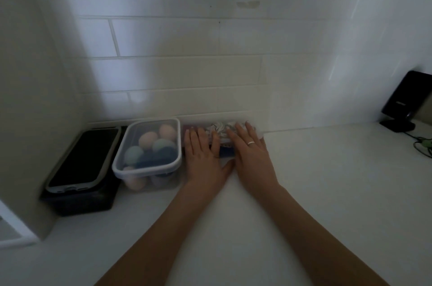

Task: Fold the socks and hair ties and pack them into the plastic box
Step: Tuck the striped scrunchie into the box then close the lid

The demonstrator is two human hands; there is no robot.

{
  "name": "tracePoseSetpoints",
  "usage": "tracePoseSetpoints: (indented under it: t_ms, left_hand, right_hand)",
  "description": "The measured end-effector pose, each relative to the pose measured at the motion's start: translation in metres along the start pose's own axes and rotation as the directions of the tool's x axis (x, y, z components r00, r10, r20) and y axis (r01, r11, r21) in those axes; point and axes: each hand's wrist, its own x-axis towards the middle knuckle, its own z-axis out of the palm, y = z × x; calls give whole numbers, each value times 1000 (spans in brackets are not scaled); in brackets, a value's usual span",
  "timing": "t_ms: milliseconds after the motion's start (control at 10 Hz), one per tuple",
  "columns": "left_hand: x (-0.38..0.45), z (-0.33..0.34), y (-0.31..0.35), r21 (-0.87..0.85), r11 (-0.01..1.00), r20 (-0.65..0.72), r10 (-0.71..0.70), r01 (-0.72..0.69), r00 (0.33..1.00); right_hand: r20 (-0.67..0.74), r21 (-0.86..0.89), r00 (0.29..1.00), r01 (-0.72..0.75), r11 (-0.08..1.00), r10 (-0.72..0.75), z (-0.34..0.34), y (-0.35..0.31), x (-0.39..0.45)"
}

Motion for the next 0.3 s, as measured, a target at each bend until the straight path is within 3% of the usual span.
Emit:
tracePoseSetpoints:
  t_ms: [200,300]
  left_hand:
    - [-3,-11,3,-114,993,-59,-12,6,998]
    - [-1,-18,8,-218,974,-74,39,-54,996]
  right_hand:
    - [-24,-190,1000,6,982,-11,-4,-6,-3]
    - [40,-68,998,-39,997,42,-16,-11,5]
